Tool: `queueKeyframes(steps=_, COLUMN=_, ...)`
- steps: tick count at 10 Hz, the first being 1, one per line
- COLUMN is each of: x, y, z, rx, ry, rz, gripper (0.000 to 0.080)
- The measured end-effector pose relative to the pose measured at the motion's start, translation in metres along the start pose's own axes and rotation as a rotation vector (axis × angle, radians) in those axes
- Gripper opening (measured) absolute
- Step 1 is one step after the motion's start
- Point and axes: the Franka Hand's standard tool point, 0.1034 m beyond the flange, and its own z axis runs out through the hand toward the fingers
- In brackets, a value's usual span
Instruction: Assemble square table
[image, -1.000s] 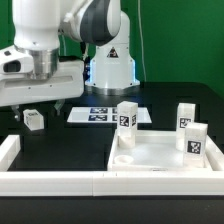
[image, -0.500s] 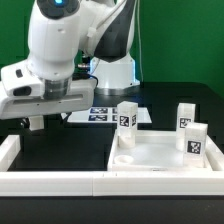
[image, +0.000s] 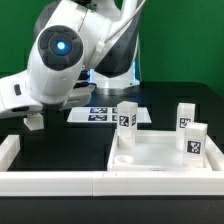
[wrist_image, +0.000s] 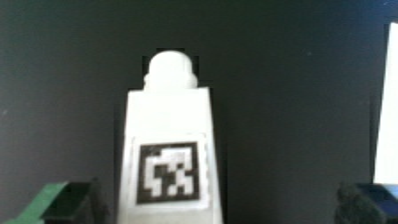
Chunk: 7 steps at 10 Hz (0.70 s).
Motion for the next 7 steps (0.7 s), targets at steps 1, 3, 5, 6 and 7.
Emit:
queueKeyframes(steps=1, x=0.001, y=0.001, z=0.0, rx=-0.002, ry=0.003, rz=0.0, gripper=0.0648)
queueKeyframes(steps=3, x=0.002, y=0.005, z=0.002, rx=-0.008, ry=0.015, rz=-0.005, gripper=0.0648)
queueKeyframes(steps=5, x=0.007, y=0.022, z=0.015, rx=-0.029, ry=0.072, rz=-0.023, gripper=0.0648)
queueKeyframes(steps=6, x=0.006, y=0.026, z=0.016, rx=-0.027, ry=0.082, rz=-0.017, gripper=0.0648)
queueKeyframes(steps=7, x=0.007, y=0.026, z=0.016, rx=-0.027, ry=0.081, rz=-0.015, gripper=0.0598)
